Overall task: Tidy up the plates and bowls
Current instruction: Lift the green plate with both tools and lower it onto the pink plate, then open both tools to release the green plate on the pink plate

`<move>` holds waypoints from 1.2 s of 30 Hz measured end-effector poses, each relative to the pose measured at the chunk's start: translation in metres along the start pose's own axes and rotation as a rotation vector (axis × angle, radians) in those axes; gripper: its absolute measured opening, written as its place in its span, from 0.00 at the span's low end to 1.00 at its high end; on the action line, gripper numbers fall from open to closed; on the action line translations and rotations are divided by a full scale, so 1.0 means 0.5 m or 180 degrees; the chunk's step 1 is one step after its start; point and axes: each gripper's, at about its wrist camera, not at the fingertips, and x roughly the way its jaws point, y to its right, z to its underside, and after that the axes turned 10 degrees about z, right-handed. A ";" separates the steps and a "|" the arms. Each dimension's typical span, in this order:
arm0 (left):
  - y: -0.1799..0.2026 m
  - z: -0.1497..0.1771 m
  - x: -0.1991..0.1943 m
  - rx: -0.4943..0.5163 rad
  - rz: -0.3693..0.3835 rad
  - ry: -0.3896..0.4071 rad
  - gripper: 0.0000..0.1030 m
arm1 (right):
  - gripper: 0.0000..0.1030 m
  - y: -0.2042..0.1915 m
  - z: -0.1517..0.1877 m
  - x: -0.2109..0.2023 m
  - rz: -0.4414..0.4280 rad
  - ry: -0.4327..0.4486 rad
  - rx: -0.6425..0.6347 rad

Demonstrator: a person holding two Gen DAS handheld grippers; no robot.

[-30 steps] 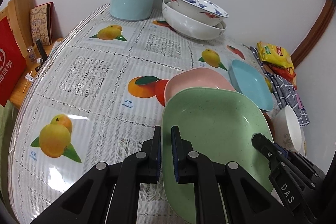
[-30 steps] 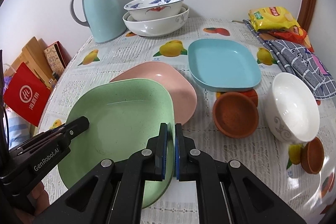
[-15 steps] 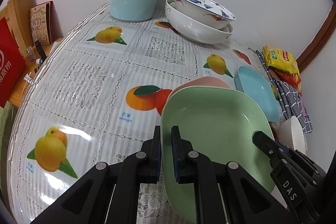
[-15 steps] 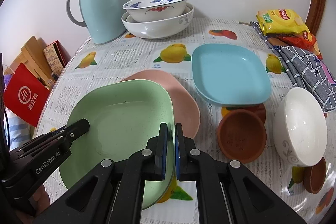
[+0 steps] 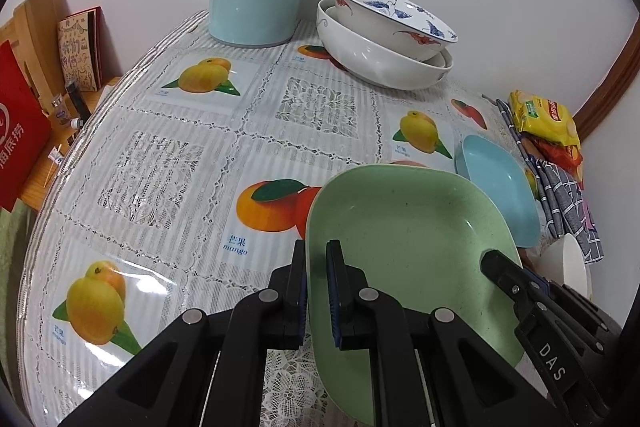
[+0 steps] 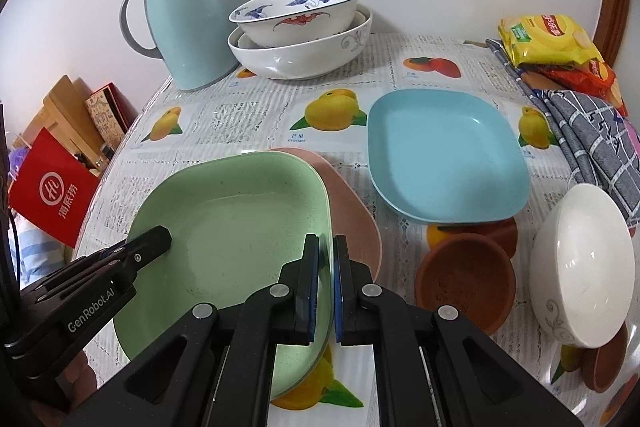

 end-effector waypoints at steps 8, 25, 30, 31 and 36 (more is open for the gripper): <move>-0.007 0.004 0.017 -0.0029 -0.0056 -0.0038 0.09 | 0.06 -0.008 -0.010 0.028 -0.0005 -0.0073 -0.0120; 0.009 -0.001 0.039 0.0041 -0.0065 0.0010 0.10 | 0.10 0.004 -0.051 0.068 -0.0021 -0.0013 -0.0226; 0.012 0.000 0.035 0.0047 0.0012 -0.0012 0.15 | 0.13 0.010 -0.057 0.083 -0.0064 0.0002 -0.0254; 0.012 0.001 0.035 0.0043 0.0030 -0.0022 0.16 | 0.14 0.010 -0.058 0.084 -0.0077 0.0014 -0.0254; 0.009 0.008 0.034 -0.0018 0.0133 -0.0100 0.21 | 0.15 0.008 -0.058 0.089 -0.0093 0.0071 -0.0321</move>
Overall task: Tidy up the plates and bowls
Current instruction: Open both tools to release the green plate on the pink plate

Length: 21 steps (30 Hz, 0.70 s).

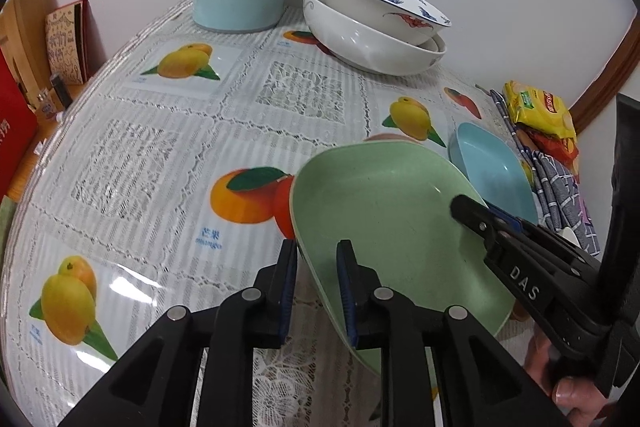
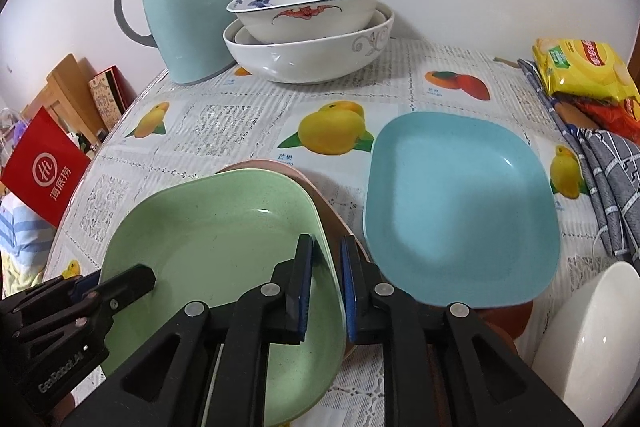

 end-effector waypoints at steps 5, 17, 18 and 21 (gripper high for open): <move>0.004 0.007 -0.004 0.0026 -0.0028 -0.0004 0.39 | 0.40 0.003 -0.004 -0.016 -0.0120 0.0094 0.0065; 0.012 0.025 -0.032 0.0062 -0.0004 0.0020 0.44 | 0.47 0.037 0.032 -0.094 -0.0020 0.0025 0.0245; 0.011 0.027 -0.035 0.0053 0.0011 0.0026 0.44 | 0.47 0.038 0.046 -0.102 -0.0024 0.0001 0.0254; 0.018 0.033 -0.034 0.0074 0.0035 0.0013 0.44 | 0.47 0.034 0.074 -0.114 -0.0032 -0.0045 0.0275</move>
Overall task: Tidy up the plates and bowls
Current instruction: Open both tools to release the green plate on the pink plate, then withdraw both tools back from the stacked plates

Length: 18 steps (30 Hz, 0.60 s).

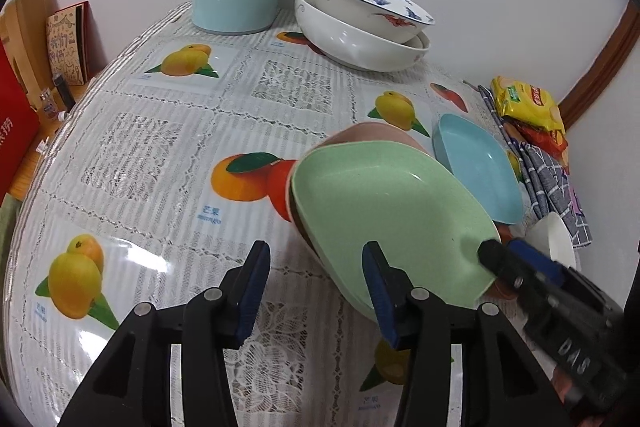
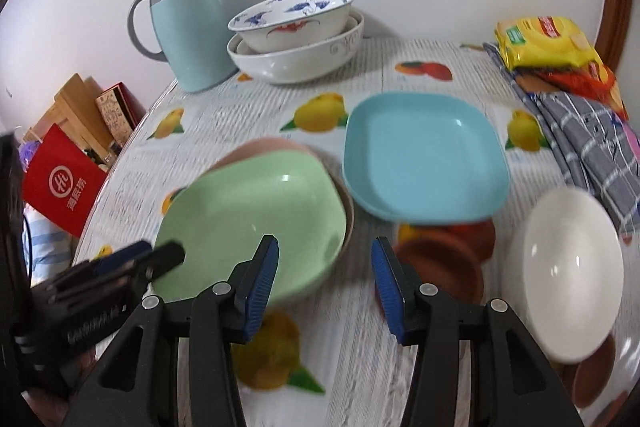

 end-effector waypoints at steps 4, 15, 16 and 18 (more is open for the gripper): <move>0.007 0.009 0.008 0.0012 0.0023 -0.0046 0.45 | 0.47 -0.004 0.020 -0.004 0.0026 -0.0002 0.0025; 0.005 0.009 -0.002 0.0066 0.0050 -0.0040 0.52 | 0.44 -0.012 -0.003 0.036 0.0261 0.0097 0.0014; 0.005 0.010 -0.001 0.0069 0.0052 -0.0047 0.52 | 0.44 -0.012 -0.004 0.041 0.0266 0.0119 -0.0007; 0.007 0.013 0.002 0.0083 0.0068 -0.0073 0.52 | 0.44 -0.010 -0.004 0.051 0.0247 0.0114 -0.0022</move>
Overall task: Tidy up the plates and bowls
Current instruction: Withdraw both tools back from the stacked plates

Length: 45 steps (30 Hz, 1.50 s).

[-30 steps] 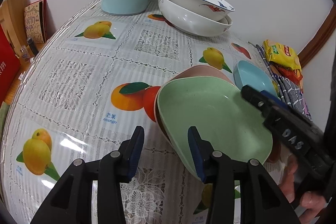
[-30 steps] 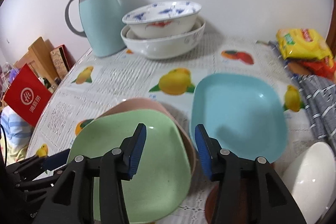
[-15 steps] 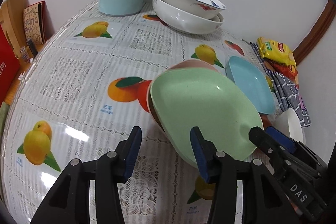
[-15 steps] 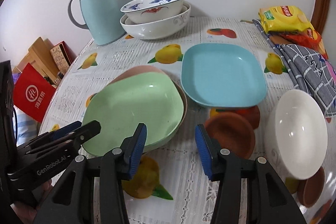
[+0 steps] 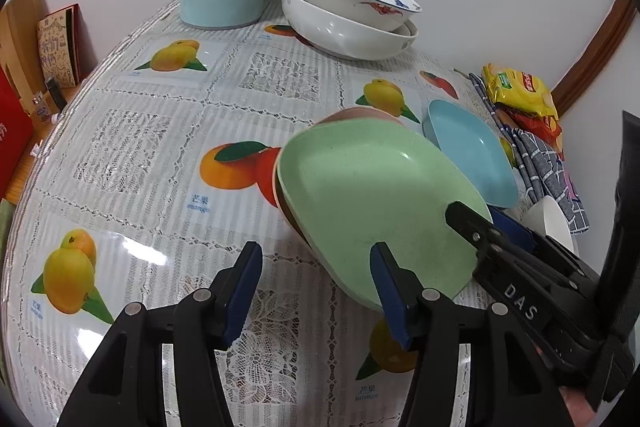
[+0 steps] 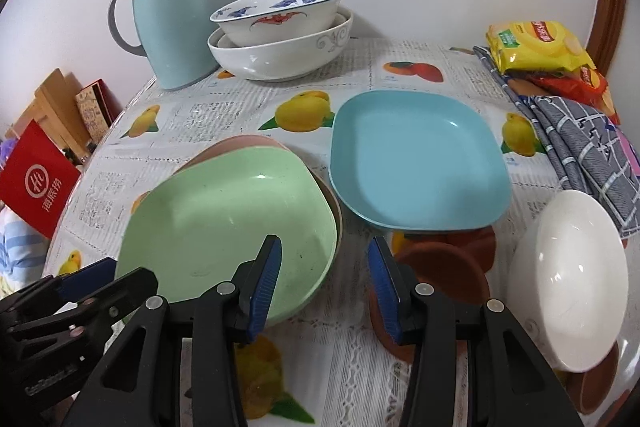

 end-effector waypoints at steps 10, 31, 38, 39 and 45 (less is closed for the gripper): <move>0.032 0.007 0.035 0.0066 0.0035 -0.0115 0.54 | 0.44 0.050 0.008 -0.073 -0.0050 0.0151 0.0176; 0.098 -0.002 -0.055 0.0328 -0.0072 0.0168 0.54 | 0.52 0.192 0.101 -0.203 0.0139 0.0512 0.0570; 0.147 -0.002 -0.105 0.0507 -0.0093 0.0329 0.54 | 0.53 0.243 0.106 -0.272 0.0143 0.0606 0.0710; 0.153 -0.003 -0.111 0.0526 -0.0097 0.0349 0.54 | 0.54 0.248 0.108 -0.283 0.0148 0.0666 0.0733; 0.192 0.003 -0.139 0.0670 -0.0215 0.0484 0.54 | 0.61 0.256 0.116 -0.332 0.0202 0.0768 0.0792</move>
